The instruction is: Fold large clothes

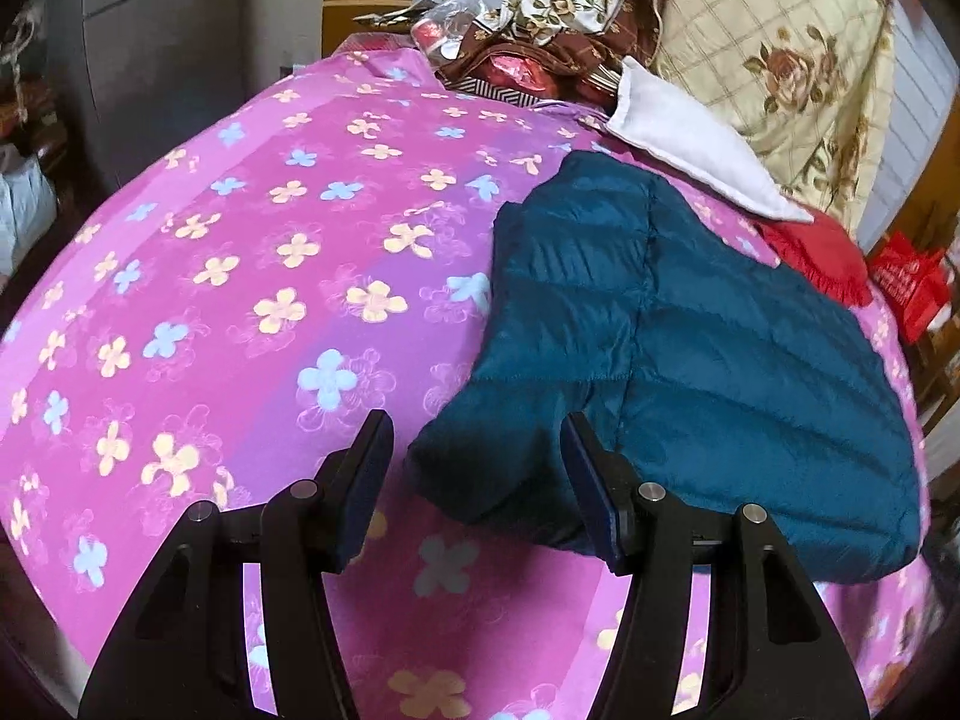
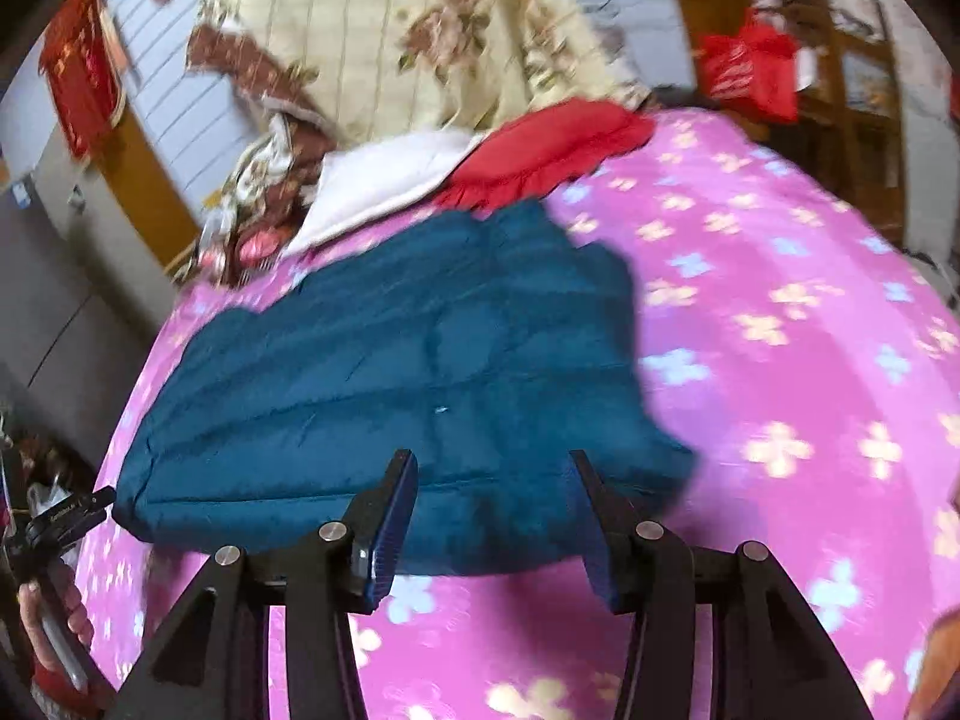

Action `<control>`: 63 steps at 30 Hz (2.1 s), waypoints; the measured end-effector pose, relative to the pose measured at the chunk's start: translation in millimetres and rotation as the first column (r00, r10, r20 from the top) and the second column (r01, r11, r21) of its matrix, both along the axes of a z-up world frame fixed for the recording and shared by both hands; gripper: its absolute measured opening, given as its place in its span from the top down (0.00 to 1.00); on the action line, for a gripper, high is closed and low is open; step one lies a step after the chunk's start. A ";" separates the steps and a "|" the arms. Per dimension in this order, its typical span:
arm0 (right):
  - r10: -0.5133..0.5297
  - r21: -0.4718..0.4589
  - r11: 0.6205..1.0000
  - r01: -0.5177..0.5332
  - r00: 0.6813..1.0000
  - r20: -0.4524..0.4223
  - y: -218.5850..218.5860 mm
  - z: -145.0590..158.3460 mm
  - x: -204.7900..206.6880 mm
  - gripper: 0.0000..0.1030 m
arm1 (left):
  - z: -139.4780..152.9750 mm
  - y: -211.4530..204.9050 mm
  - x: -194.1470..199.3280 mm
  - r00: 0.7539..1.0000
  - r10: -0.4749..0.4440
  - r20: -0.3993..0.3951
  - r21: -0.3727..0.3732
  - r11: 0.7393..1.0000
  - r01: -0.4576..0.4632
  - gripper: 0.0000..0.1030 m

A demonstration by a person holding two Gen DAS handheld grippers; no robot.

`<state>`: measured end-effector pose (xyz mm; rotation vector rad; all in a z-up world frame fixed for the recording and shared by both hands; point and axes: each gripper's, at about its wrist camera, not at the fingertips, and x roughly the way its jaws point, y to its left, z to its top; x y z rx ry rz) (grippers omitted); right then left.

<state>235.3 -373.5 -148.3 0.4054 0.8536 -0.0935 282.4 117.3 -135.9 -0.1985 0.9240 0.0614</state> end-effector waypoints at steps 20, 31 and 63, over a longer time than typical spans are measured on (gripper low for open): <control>-0.037 -0.050 0.998 0.030 0.987 -0.159 -9.2 -29.3 10.4 0.63 | 35.3 -6.4 -115.0 0.972 0.134 0.193 0.138 0.977 -0.162 0.30; 0.012 -0.142 0.990 -0.010 1.000 0.014 62.5 20.5 -86.5 0.62 | 75.1 -32.3 -176.4 0.926 0.117 0.360 0.212 0.956 -0.203 0.22; 0.126 -0.246 0.962 -0.115 0.992 0.031 122.5 32.4 -125.0 0.42 | 63.1 -87.0 -203.5 0.970 -0.044 0.239 0.224 0.975 -0.011 0.21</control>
